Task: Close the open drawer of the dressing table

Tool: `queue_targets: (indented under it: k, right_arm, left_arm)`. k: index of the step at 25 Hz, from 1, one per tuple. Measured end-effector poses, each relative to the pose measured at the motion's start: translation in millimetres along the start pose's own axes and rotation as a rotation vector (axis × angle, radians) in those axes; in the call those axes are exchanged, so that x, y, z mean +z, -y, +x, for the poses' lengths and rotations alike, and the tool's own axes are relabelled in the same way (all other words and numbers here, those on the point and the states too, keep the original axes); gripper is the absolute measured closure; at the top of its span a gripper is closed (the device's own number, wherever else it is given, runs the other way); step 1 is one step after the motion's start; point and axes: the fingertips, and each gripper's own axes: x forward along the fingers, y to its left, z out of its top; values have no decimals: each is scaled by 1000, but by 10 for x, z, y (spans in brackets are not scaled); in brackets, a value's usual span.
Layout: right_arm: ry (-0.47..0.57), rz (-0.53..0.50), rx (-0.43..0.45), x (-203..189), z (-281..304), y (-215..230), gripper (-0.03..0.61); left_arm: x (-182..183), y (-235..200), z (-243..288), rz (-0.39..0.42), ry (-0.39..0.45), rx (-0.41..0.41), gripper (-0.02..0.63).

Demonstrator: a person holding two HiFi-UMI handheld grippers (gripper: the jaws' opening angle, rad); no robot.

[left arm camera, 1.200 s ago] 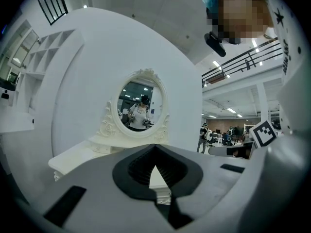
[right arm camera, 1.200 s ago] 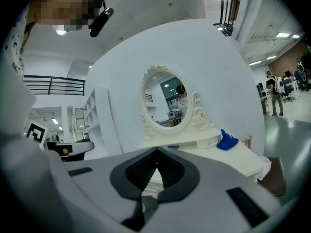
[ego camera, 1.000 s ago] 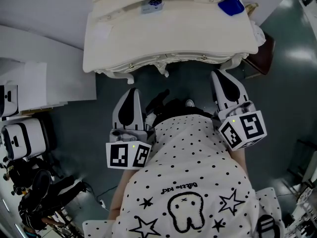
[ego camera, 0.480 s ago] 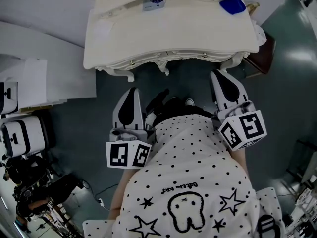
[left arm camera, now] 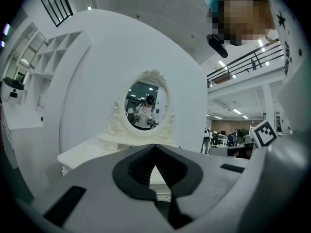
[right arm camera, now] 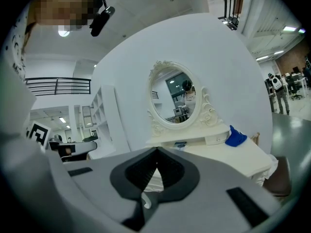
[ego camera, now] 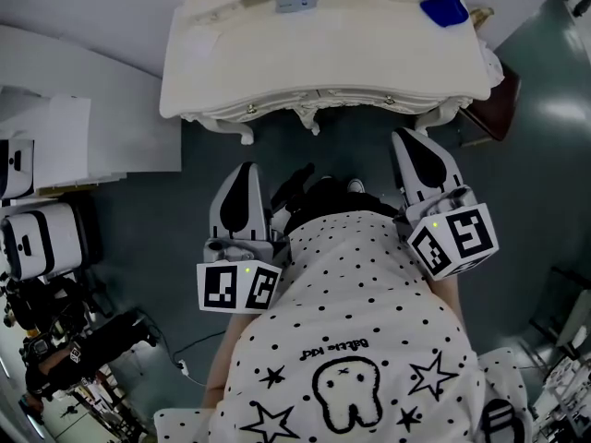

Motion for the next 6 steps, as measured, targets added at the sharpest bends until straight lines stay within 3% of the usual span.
queue_targets:
  k: [6]
  right_arm:
    - [0,-1,-3,17,4,-1,570]
  left_arm:
    - [20,-15,0,-6,3,3,603]
